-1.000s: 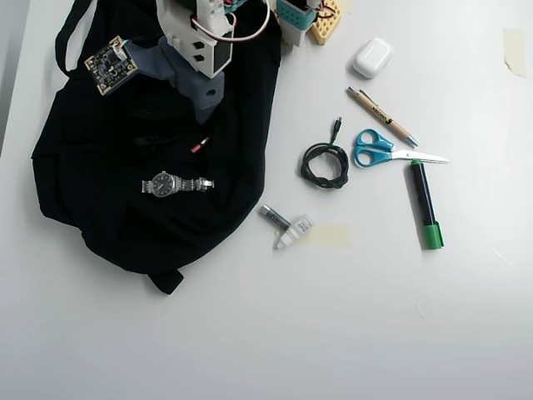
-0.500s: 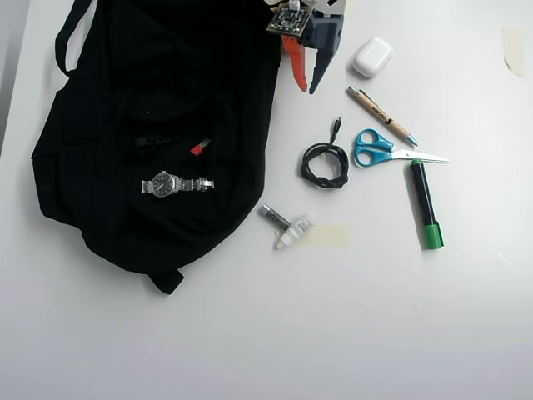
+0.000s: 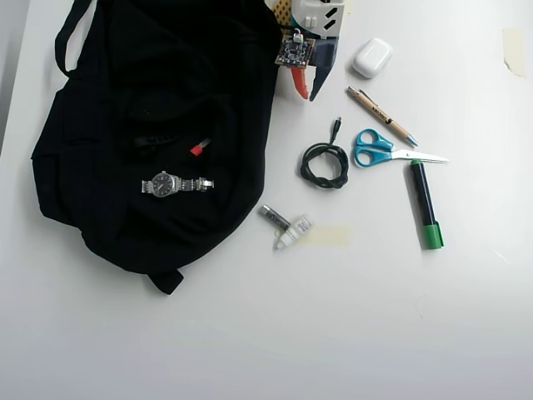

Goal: Put the usb stick into the black bag

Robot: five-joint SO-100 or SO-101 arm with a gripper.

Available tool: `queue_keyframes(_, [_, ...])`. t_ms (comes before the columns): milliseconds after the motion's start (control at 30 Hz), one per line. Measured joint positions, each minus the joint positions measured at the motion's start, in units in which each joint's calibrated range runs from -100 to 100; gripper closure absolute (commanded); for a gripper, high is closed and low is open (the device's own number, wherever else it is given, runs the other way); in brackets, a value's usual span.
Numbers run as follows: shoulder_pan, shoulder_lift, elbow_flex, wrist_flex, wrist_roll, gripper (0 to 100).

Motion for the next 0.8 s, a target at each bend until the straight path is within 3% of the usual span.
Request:
queue_keyframes(100, [0.7,0.0,0.3,0.1,2.1,98])
queue_keyframes(800, [1.0,0.0,0.3,0.1,1.4,98])
